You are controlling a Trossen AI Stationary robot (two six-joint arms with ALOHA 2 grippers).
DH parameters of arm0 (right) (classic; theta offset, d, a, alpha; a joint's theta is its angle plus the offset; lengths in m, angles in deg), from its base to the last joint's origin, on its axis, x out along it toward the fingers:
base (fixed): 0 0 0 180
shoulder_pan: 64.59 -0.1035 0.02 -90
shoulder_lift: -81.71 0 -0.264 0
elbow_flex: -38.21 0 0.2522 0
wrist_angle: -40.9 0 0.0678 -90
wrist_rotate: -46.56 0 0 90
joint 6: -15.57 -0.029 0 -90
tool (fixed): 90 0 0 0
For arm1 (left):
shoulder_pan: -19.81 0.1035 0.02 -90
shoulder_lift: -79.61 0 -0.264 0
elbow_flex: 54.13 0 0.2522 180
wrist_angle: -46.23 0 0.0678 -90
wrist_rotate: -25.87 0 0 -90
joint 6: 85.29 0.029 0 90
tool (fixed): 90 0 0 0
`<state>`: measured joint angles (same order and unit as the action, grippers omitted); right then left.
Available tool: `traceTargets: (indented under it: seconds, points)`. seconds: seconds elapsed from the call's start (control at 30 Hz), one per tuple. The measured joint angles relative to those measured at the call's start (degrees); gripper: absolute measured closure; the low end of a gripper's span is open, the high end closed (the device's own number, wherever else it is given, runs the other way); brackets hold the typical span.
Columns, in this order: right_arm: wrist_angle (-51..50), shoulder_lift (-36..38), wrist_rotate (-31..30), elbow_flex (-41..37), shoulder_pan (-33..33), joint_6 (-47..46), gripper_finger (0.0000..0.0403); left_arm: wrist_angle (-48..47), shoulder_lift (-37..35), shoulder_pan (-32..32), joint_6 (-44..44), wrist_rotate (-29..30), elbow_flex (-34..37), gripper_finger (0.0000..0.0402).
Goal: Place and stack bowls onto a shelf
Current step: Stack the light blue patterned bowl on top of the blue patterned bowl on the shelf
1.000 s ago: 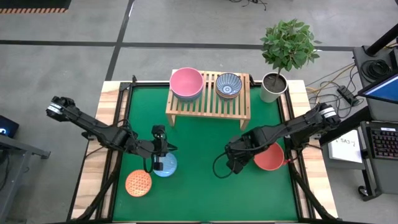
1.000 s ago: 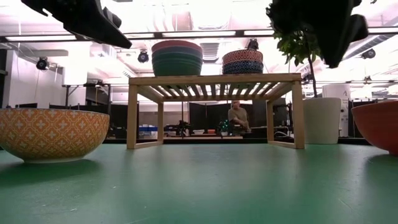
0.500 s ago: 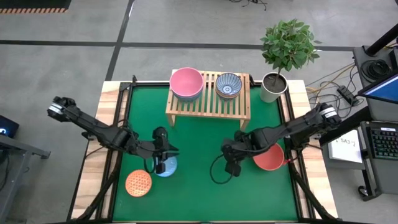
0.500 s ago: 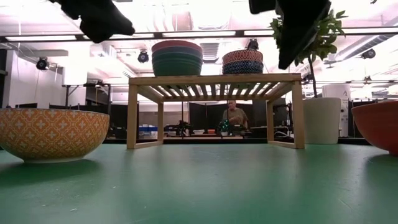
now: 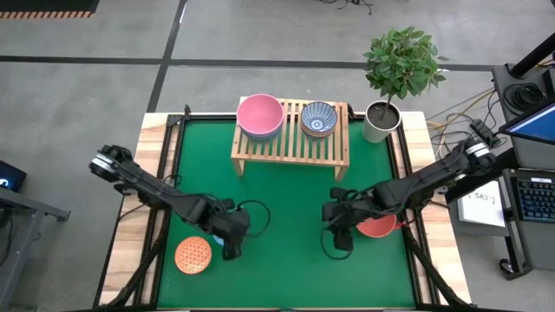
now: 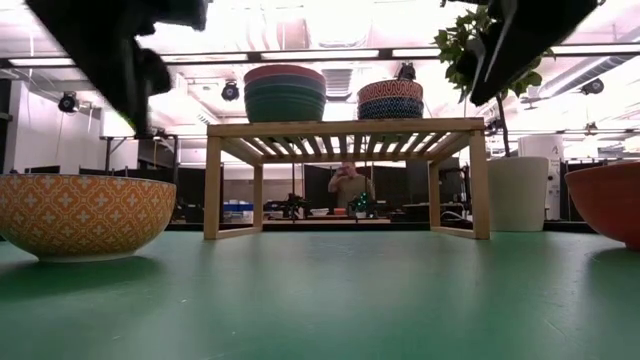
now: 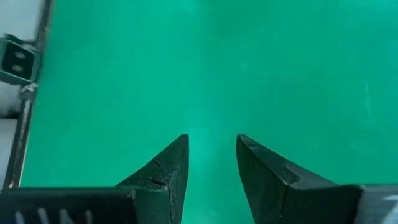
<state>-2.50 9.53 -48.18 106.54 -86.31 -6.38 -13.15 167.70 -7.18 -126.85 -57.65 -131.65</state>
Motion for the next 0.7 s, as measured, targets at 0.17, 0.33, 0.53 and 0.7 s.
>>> traceTargets:
  seconds: [0.17,0.33,0.53,0.7]
  points:
    - [15.1,9.76,-4.4,-10.92,0.81,4.32,0.0279,-4.33,4.64,-0.37,-0.98,-3.17,-2.24,0.0232]
    - [24.62,17.52,-4.23,-16.7,0.94,8.27,0.0286,-4.07,6.21,-0.37,-1.53,-6.12,-2.17,0.023]
    - [24.49,23.57,-4.47,-18.47,1.01,12.67,0.0298,-3.26,6.33,-0.37,-2.31,-6.12,-2.17,0.023]
    - [24.38,26.8,-4.4,-18.47,0.98,17.28,0.0309,0.26,7.28,-0.39,-3.52,-6.18,-1.49,0.0233]
